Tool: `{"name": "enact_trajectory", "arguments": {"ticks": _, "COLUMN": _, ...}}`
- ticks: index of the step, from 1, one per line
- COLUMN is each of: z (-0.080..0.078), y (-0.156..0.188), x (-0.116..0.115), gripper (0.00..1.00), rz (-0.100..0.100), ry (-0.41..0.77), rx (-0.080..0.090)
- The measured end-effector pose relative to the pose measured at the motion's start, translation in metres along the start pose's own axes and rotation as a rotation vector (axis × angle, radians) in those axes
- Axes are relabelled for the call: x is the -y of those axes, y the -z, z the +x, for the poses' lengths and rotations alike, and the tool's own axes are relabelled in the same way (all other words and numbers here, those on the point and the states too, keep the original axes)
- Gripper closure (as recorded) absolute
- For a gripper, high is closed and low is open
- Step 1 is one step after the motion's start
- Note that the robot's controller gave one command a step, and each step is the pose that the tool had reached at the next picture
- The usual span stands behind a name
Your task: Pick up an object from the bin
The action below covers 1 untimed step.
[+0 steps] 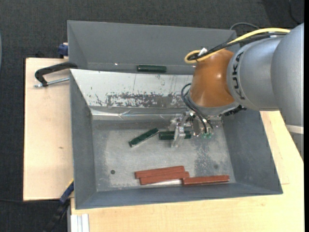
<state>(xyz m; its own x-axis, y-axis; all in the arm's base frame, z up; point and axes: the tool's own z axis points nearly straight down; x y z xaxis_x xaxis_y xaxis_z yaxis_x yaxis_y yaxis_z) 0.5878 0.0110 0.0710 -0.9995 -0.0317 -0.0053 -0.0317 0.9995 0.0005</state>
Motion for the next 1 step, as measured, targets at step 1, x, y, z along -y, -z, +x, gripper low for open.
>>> {"name": "enact_trajectory", "arguments": {"ticks": 1, "z": 0.0352, "y": 0.1629, "x": -0.0007, "gripper": 1.00, "rz": 0.000, "ry": 0.044, "rx": 0.003}}
